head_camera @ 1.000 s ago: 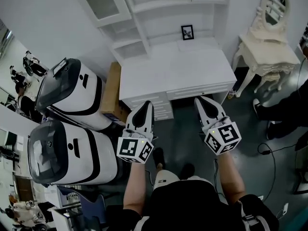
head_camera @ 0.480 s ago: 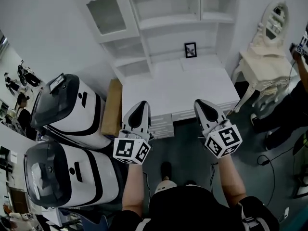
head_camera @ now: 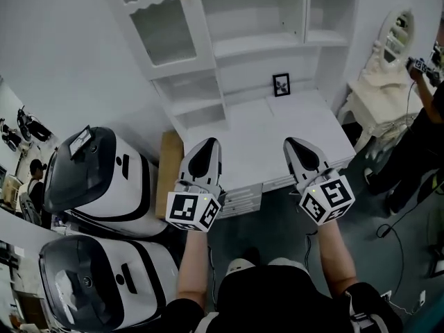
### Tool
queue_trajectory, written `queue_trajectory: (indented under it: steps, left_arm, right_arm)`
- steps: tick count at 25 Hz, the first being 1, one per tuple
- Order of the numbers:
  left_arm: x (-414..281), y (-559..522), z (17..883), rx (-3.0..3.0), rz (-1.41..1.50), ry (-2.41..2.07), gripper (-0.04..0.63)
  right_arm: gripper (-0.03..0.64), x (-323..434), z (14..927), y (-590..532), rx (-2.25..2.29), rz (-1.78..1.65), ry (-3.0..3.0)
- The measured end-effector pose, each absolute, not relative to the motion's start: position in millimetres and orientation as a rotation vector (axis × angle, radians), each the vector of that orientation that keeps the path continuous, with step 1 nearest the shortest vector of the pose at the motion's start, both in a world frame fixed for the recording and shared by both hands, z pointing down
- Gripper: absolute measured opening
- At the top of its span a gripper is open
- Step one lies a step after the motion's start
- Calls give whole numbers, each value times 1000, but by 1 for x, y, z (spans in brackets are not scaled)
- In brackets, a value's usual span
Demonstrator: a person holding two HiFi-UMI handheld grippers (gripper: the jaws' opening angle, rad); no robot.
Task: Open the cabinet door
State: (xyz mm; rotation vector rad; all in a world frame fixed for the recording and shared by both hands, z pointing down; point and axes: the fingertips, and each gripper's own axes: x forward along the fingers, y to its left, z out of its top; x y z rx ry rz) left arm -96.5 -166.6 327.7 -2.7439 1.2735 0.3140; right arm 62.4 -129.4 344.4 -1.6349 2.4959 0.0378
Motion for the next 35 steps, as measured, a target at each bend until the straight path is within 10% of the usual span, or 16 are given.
queue_trajectory:
  steps: [35]
  left_arm:
    - [-69, -391, 181, -2468, 367, 1275, 107]
  right_arm:
    - [17, 59, 210, -354, -1439, 346, 2590]
